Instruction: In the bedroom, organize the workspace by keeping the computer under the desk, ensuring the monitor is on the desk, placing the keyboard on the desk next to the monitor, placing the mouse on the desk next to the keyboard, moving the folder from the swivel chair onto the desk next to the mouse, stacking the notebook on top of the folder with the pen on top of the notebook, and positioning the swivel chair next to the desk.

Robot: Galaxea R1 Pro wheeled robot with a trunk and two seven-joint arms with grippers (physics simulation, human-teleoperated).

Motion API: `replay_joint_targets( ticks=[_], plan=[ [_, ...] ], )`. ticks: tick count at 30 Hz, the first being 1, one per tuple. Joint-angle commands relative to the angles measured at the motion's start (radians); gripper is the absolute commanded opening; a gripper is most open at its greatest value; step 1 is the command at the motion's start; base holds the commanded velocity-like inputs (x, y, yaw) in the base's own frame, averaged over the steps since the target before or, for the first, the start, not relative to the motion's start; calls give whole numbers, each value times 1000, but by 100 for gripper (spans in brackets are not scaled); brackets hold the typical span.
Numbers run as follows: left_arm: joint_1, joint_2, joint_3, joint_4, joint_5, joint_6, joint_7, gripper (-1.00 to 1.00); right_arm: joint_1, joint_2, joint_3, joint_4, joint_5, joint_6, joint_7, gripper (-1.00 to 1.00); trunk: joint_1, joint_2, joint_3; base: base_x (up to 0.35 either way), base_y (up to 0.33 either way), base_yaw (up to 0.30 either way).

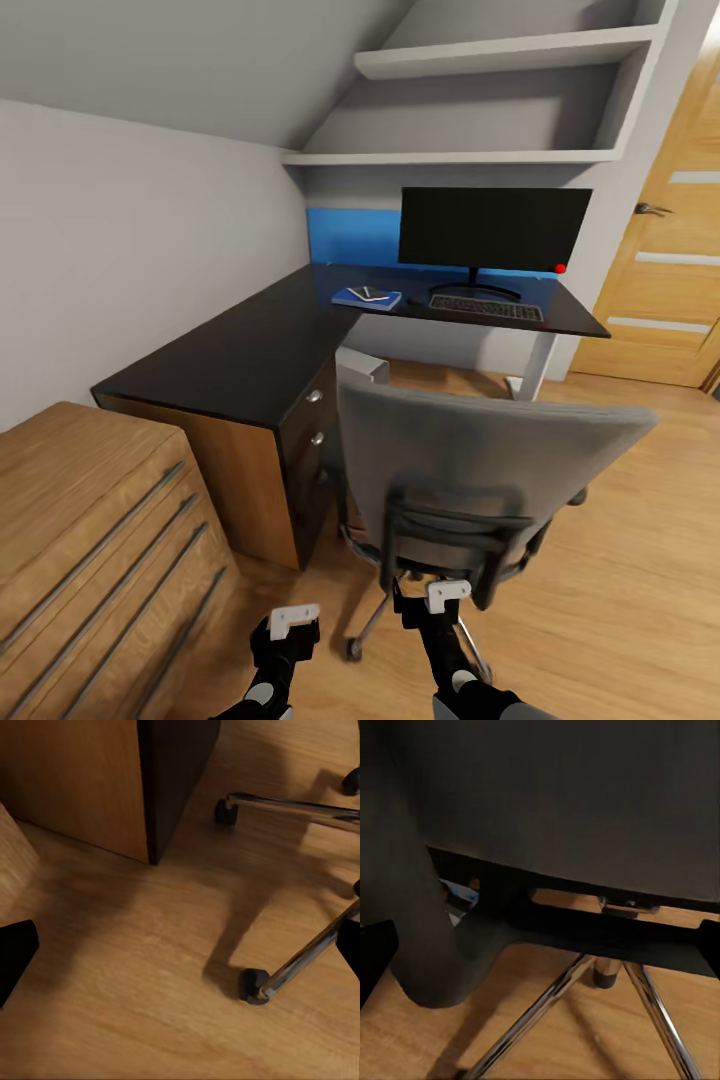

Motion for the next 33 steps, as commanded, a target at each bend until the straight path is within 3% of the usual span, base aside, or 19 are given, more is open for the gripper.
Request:
replay_joint_targets(
  ticks=[1, 21, 33],
  plan=[
    [-1, 0, -9, 0, 6, -3, 5, 100, -1, 0, 9, 0, 0, -1, -9, 100, 0, 0, -1, 0, 145, -25],
    [-1, 0, -9, 0, 6, -3, 5, 100, -1, 0, 9, 0, 0, -1, -9, 100, 0, 0, 18, -3, 24, -177],
    [-1, 0, -9, 0, 6, -3, 5, 100, -1, 0, 9, 0, 0, -1, -9, 100, 0, 0, 31, -191, 219, -186]
  ],
)
